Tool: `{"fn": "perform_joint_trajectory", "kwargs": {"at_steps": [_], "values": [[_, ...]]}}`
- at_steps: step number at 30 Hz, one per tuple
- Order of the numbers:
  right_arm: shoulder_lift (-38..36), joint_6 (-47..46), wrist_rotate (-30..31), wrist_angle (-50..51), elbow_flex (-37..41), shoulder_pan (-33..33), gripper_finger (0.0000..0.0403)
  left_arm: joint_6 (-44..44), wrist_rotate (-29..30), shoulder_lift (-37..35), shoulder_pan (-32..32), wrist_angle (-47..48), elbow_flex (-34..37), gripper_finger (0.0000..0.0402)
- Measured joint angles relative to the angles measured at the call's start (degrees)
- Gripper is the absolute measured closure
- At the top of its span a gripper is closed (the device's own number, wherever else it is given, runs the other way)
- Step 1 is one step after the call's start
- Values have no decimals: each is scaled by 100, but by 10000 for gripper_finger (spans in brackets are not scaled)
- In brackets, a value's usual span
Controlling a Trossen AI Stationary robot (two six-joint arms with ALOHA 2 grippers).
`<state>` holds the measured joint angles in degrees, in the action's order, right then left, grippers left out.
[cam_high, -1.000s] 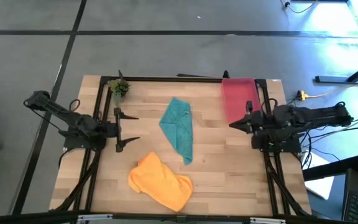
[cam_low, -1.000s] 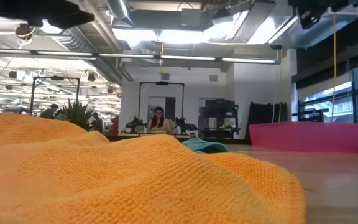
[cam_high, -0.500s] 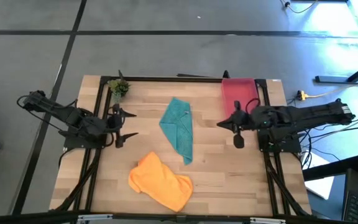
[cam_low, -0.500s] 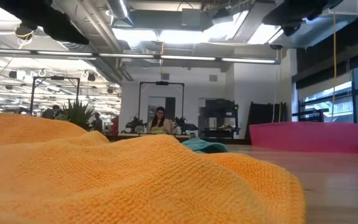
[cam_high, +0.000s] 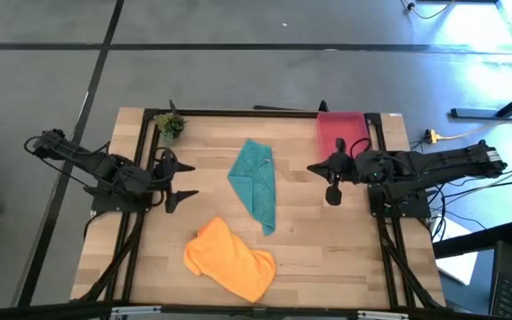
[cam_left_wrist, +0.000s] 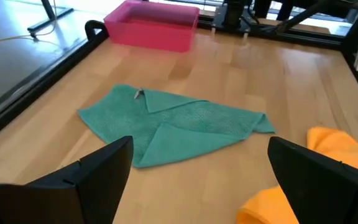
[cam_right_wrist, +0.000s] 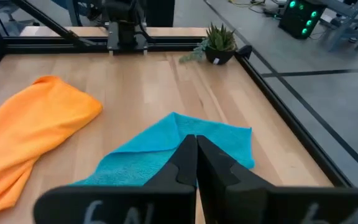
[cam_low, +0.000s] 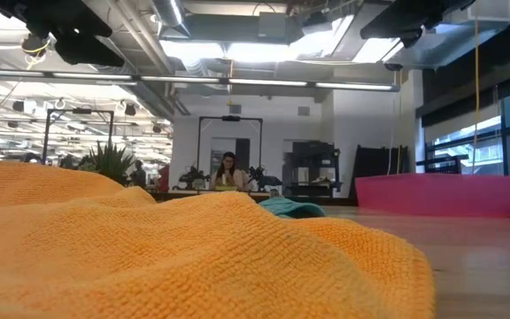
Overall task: Roll microfiber towels into tight, uniform cylinder then place into a basket
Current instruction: Roll the blue microfiber cloth on the table
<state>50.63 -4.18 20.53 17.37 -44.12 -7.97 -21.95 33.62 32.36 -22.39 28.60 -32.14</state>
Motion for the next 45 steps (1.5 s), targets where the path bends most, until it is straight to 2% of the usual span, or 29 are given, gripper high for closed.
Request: {"fn": "perform_joint_trajectory", "kwargs": {"at_steps": [3, 11, 15, 29, 34, 45], "values": [[0, -28, 12, -4, 0, 0, 399, 12, 122, 0, 0, 2, 0, 40], [0, -160, 146, -169, 0, 0, 399, -22, 995, 33, 0, 2, 4, 40], [0, -160, 146, -253, 2, 0, 399, -325, 1446, 33, 0, -13, 4, 41], [0, -153, 236, -356, 4, 0, 399, -404, 1508, 33, 0, -563, 4, 53], [0, -151, 240, -357, 4, 0, 399, -421, 1480, 68, 0, -562, 4, 90], [163, -292, 171, -381, 7, 63, 399, 593, 735, 463, 17, -629, 4, 239]]}}
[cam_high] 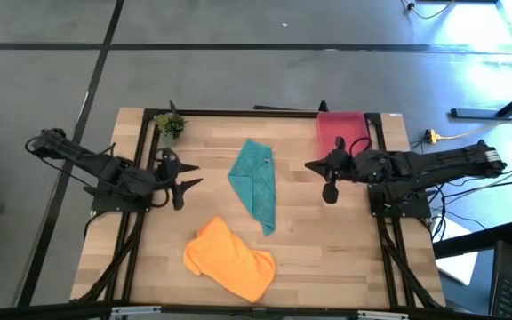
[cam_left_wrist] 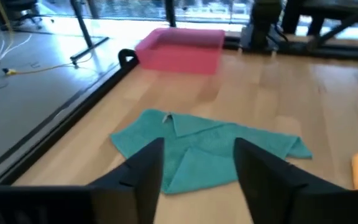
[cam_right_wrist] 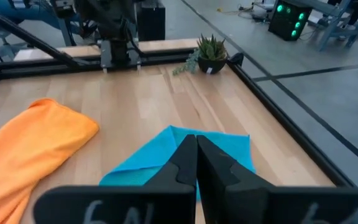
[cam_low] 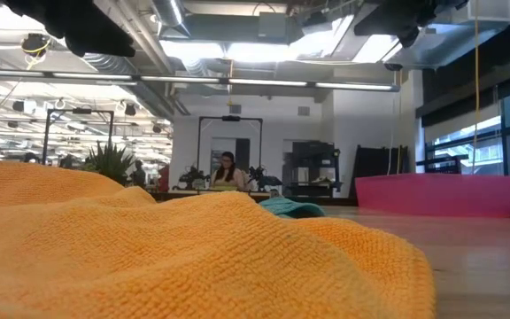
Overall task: Roll microfiber towels into tight, uniform cylinder then place into a basket
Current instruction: Roll the blue microfiber cloth on the table
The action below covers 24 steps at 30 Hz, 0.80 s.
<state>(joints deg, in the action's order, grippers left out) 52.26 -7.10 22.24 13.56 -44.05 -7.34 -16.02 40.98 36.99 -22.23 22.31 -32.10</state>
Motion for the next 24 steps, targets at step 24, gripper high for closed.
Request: {"fn": "perform_joint_trajectory", "kwargs": {"at_steps": [24], "values": [[2948, 611, -1185, -1590, 7, 1065, 275, -30, -20, 398, 60, -370, 2, 291]]}}
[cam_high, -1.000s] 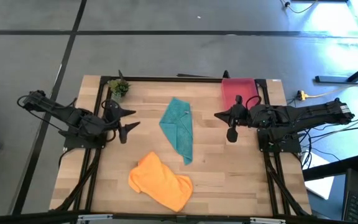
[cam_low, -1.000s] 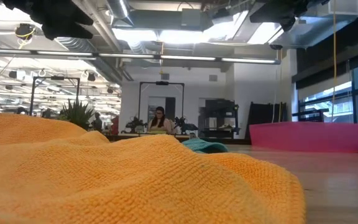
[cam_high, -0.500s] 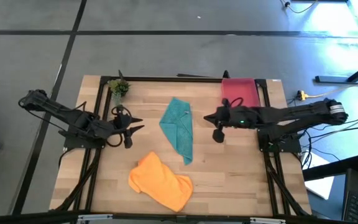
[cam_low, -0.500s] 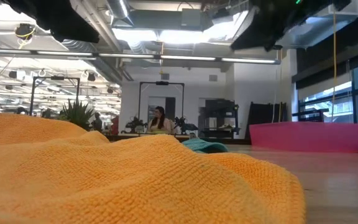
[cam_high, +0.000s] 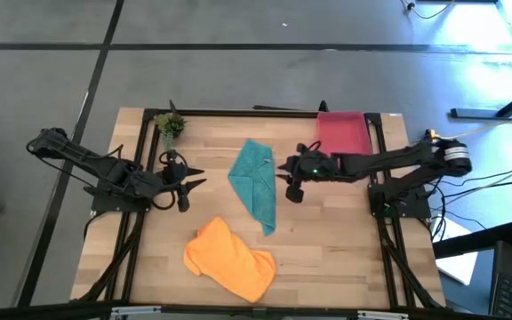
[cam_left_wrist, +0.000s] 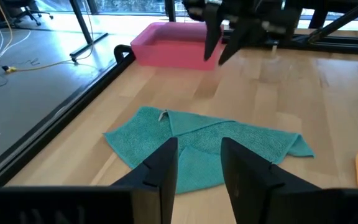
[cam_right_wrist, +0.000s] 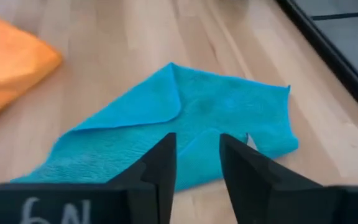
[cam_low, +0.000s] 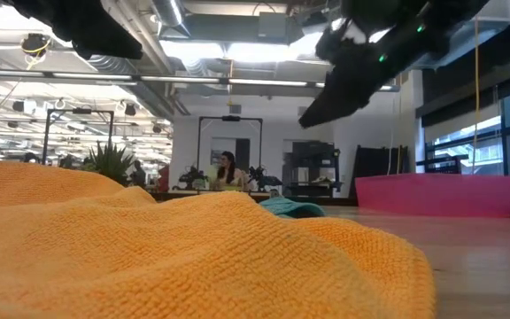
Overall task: Roll microfiber towels into tight, uniform cylinder then place into a basket
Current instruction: Roll the blue microfiber cloth on the table
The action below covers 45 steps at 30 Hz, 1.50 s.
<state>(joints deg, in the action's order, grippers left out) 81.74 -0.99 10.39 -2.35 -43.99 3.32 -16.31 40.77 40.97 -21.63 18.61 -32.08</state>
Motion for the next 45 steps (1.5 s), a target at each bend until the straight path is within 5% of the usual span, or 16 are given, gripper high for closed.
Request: {"fn": "perform_joint_trajectory", "kwargs": {"at_steps": [7, 23, 45], "values": [[909, 180, -8, -89, -546, 161, 268, 0, 1, 0, 0, 2, 0, 291], [2935, 428, -116, 1569, -2702, 292, 267, 0, 2, -2, -2, 22, 0, 291], [3299, 261, -209, 2070, -2927, 559, 267, -2, 0, 0, -2, 24, 0, 291]]}}
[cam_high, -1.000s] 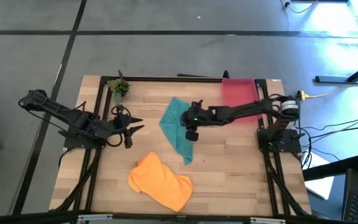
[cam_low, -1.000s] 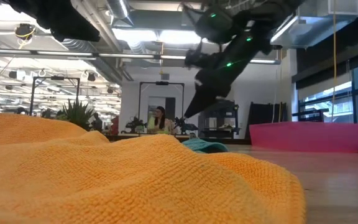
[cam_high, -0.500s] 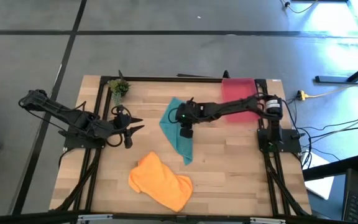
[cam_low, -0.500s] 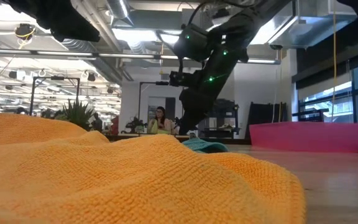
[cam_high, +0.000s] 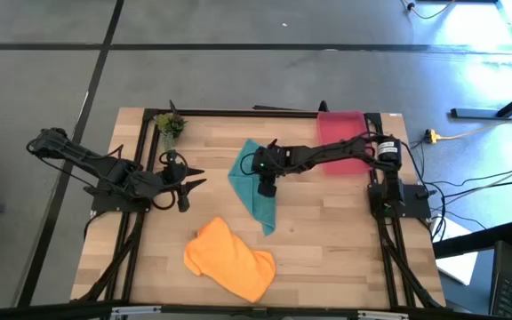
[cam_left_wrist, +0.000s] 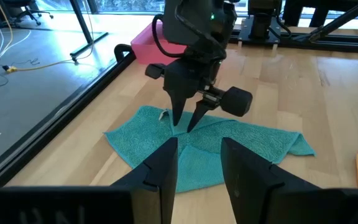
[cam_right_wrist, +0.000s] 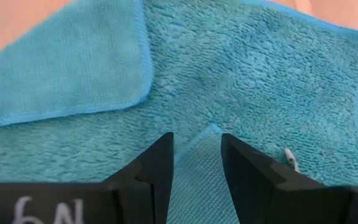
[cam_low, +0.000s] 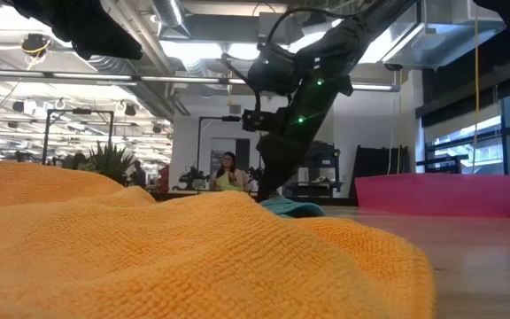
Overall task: Roll microfiber towels into tight, uniform cylinder then place into a basket
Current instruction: Roll the blue microfiber cloth on the table
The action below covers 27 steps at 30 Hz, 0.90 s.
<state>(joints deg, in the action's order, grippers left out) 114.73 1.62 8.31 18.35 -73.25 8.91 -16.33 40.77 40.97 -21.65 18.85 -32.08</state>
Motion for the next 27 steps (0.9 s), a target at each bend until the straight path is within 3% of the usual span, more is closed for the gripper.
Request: {"fn": "perform_joint_trajectory", "kwargs": {"at_steps": [8, 21, 27], "values": [[47, -135, 58, -3, 2, 0, 270, -8, 0, 0, 0, 0, 0, 291], [65, -134, 64, 8, 51, 69, 332, -14, 0, 0, 0, 0, 0, 291], [69, -135, -7, 100, 57, 133, 333, -14, -1, 0, 0, 0, 0, 291]]}}
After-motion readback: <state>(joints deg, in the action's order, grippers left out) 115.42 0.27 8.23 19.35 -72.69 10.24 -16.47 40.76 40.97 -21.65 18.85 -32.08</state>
